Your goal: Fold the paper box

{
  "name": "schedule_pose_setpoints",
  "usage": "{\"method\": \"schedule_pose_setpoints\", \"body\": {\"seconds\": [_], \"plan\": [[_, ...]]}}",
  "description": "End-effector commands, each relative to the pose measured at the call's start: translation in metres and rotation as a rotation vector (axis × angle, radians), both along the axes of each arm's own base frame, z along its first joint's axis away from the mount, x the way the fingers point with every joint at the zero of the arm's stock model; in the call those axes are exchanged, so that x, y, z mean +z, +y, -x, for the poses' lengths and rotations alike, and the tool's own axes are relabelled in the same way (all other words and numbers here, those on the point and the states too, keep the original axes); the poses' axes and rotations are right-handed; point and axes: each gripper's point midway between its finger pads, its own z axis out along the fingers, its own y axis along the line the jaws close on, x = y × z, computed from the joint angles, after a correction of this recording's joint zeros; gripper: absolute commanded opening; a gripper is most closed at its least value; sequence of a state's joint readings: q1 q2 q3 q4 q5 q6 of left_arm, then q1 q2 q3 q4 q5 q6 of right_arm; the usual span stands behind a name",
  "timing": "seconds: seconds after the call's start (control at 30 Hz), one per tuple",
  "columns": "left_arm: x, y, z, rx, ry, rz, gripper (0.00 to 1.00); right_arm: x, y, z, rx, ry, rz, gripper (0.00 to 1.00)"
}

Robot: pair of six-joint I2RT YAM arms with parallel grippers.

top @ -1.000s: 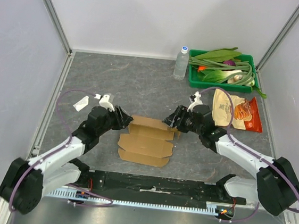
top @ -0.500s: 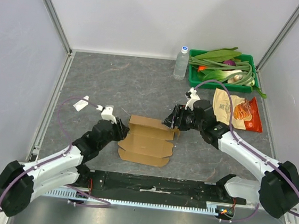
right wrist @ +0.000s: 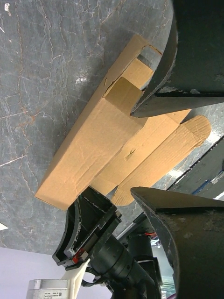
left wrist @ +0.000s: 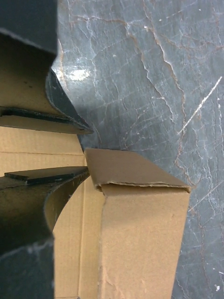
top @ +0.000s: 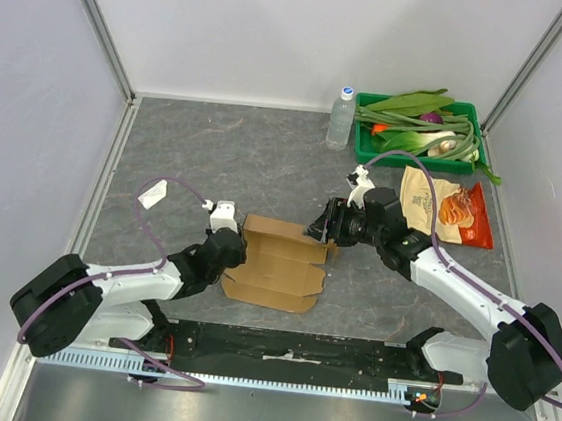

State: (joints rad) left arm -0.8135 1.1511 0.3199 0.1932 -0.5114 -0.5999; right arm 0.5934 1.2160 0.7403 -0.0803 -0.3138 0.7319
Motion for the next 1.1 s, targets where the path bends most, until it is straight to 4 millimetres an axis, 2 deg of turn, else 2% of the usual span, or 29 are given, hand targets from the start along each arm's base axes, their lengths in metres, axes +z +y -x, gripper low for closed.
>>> {"method": "schedule_pose_setpoints", "body": {"seconds": [0.0,0.23,0.37,0.57,0.7,0.8,0.9,1.0,1.07], "plan": [[0.035,-0.018,-0.026,-0.003,-0.143,0.049,0.40,0.009,0.003,0.001,0.018,-0.028,-0.025,0.69],[0.039,-0.023,-0.026,-0.037,-0.177,0.066,0.45,0.004,0.007,-0.001,0.005,-0.005,-0.053,0.67],[0.037,-0.024,-0.031,-0.036,-0.199,0.053,0.43,0.003,0.016,-0.003,0.016,0.005,-0.078,0.66],[0.042,-0.022,-0.039,-0.025,-0.253,0.024,0.34,0.001,0.020,-0.004,0.021,0.009,-0.073,0.65],[0.034,-0.018,-0.042,0.001,-0.242,-0.007,0.29,-0.002,0.018,-0.007,-0.005,0.014,-0.063,0.64],[0.027,-0.015,-0.042,0.023,-0.243,0.000,0.23,-0.007,0.012,-0.010,-0.060,0.037,-0.051,0.64],[0.025,-0.016,-0.043,0.024,-0.247,0.002,0.10,-0.009,0.001,-0.015,-0.143,0.049,-0.017,0.64],[0.025,-0.016,-0.042,0.022,-0.261,0.014,0.02,-0.015,-0.004,-0.015,-0.166,0.069,0.018,0.61],[0.026,-0.015,-0.041,0.026,-0.274,0.028,0.02,-0.015,-0.001,-0.015,-0.149,0.068,0.022,0.61]]}}
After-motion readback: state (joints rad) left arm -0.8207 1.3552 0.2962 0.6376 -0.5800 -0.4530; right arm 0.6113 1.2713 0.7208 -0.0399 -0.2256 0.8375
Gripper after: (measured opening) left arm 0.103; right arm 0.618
